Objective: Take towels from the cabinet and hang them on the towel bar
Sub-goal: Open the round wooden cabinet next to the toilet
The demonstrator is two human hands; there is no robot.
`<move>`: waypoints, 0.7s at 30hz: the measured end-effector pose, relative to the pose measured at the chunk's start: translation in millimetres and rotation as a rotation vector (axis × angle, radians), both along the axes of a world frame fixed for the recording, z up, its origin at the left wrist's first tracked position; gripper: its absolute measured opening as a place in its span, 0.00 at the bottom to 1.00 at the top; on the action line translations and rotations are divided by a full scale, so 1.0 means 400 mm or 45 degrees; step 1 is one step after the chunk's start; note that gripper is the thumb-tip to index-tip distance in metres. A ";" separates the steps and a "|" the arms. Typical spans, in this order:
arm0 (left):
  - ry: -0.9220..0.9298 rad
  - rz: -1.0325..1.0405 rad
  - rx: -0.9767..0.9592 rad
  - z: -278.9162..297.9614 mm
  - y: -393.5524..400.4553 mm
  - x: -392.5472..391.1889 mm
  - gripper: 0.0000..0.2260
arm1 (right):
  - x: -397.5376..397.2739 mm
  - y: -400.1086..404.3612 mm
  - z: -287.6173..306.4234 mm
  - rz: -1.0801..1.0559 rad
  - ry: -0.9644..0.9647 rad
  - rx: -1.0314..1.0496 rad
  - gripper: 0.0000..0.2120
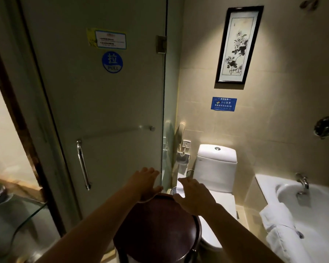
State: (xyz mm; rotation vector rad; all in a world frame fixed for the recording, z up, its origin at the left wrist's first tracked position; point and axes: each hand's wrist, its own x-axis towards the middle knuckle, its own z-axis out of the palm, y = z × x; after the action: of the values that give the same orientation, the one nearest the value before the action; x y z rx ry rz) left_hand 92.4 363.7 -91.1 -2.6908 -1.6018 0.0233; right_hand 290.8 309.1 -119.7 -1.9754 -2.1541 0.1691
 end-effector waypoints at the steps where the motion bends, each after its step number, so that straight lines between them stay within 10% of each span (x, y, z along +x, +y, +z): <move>1: 0.012 0.004 -0.006 -0.005 0.015 -0.002 0.31 | -0.005 0.010 -0.007 0.017 -0.018 -0.019 0.29; 21: -0.065 0.033 -0.113 -0.064 0.439 -0.007 0.31 | 0.024 0.431 -0.061 0.004 -0.024 -0.057 0.30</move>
State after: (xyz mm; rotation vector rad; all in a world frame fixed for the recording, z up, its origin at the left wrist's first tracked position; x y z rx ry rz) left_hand 89.4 539.2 -116.5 -2.7580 -1.6889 0.0270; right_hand 300.5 481.3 -144.0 -2.0060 -2.1833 0.2023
